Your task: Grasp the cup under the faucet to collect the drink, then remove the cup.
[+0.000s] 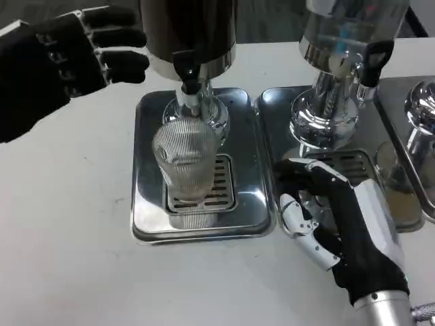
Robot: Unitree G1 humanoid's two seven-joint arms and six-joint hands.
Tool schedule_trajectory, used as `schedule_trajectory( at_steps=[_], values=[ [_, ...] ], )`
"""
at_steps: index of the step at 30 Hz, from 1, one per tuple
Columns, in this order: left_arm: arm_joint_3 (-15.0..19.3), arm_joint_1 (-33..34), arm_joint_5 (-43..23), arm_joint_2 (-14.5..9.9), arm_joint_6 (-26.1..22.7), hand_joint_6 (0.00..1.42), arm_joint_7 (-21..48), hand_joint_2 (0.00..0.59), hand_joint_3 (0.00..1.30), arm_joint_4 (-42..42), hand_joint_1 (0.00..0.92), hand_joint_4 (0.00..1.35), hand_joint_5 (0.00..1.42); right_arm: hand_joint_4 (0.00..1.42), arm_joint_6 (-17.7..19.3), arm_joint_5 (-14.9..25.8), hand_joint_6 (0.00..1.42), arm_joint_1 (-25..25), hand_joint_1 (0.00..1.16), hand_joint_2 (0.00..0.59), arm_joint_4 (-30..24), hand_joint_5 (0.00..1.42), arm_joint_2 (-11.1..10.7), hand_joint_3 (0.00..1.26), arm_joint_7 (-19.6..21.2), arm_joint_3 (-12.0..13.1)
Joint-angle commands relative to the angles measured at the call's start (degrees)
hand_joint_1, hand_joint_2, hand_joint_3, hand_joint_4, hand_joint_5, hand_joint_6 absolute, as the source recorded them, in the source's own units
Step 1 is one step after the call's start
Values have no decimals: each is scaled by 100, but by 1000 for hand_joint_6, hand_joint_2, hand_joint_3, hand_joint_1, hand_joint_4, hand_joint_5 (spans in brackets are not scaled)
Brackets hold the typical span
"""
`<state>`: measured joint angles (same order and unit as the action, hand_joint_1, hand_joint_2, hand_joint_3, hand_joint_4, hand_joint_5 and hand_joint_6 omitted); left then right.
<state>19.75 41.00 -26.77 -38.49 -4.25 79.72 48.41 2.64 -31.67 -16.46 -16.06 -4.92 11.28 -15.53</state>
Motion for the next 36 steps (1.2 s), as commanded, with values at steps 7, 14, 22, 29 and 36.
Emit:
schedule_trajectory(
  at_steps=[7, 14, 22, 29, 36],
  values=[
    [54, 96, -44, 83, 53, 229, -243, 58, 295, -83, 0, 260, 269, 420, 47, 119, 322, 102, 402, 453, 47, 382, -45, 419, -110, 36],
    [-120, 368, 40, 357, 149, 190, -398, 63, 294, 23, 0, 187, 211, 420, 44, 125, 322, 26, 402, 453, 28, 382, -27, 421, -72, 52],
    [-282, 641, 174, 532, 296, 181, -482, 62, 285, 316, 0, 185, 209, 428, 46, 120, 323, -25, 404, 452, 9, 382, 14, 426, -33, 53],
    [-309, 858, 250, 662, 526, 175, -673, 62, 283, 660, 0, 184, 209, 428, 58, 118, 323, -33, 404, 452, 29, 382, 48, 427, -4, 47],
    [-225, 989, 194, 783, 525, 170, -685, 62, 285, 878, 0, 202, 208, 429, 55, 105, 323, -48, 405, 452, 62, 382, 82, 428, 39, 39]
  ],
)
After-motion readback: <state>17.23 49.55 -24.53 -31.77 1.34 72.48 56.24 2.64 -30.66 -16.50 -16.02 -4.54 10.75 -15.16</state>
